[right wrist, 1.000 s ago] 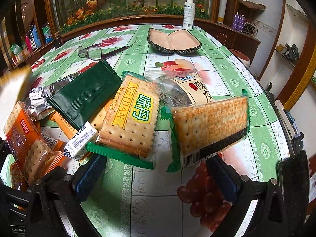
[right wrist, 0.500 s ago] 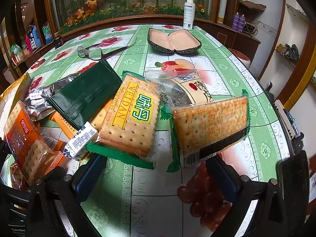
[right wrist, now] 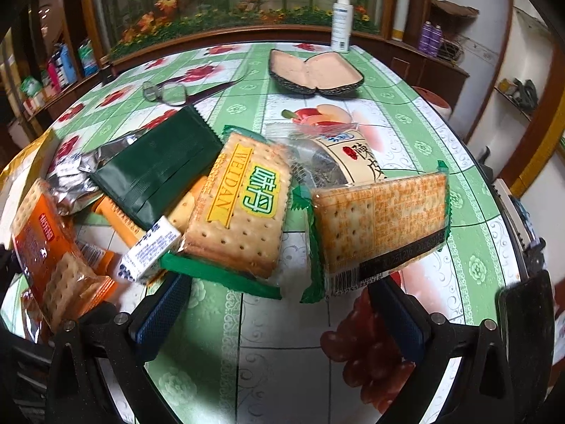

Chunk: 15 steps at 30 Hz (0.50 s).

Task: Organize snacks

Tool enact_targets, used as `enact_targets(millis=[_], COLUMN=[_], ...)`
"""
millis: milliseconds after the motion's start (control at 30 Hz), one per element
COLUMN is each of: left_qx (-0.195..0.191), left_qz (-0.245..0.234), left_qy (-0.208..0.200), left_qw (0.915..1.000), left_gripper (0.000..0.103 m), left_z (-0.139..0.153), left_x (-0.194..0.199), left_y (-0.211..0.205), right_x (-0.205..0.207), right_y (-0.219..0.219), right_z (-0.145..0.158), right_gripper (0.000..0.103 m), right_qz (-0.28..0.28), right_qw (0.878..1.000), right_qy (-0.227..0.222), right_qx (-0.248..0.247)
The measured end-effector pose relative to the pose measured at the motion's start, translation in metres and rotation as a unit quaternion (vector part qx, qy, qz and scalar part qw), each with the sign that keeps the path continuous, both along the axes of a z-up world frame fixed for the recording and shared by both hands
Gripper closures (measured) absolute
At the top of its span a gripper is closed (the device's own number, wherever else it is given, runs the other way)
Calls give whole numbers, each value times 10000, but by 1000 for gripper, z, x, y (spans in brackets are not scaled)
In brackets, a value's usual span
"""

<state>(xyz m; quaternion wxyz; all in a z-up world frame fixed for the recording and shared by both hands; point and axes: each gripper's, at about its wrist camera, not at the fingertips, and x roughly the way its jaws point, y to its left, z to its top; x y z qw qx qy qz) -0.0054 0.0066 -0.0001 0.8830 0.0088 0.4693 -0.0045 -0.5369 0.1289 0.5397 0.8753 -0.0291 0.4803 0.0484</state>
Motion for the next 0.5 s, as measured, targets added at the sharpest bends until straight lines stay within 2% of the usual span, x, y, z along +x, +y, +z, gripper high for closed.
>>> enact_targets(millis=[167,267,300,333,400,500], left_qx=[-442,-574,-577,-933,-957,-1178], left_qz=[53,-65,-66,-37,-53,-8], left_qy=[-208,-376,-432,-419,-455,-347], left_qw=[9988,9976,9974,9947,9944,9924], left_gripper=[0,0,0,0,0,0], left_z=[17,32,37,41,48,49], left_x=[-23,-38,-44,-50,-60,-77], left_y=[17,26,29,36,42,52], right_x=[-14,-20,-18,-27,-27,-59], right_y=[-14,-17,-9,-11,-19,-18], right_z=[14,25,19,27,25,50], right_gripper=[1,1,1,1,1,1], right_qz=[113,282,353,405,499,715], right_qw=[9977,9958,9945,9925,9890,9865], right_qy=[15,194,226,242,292,183], right_qx=[663,851,959,1124,1363,1459])
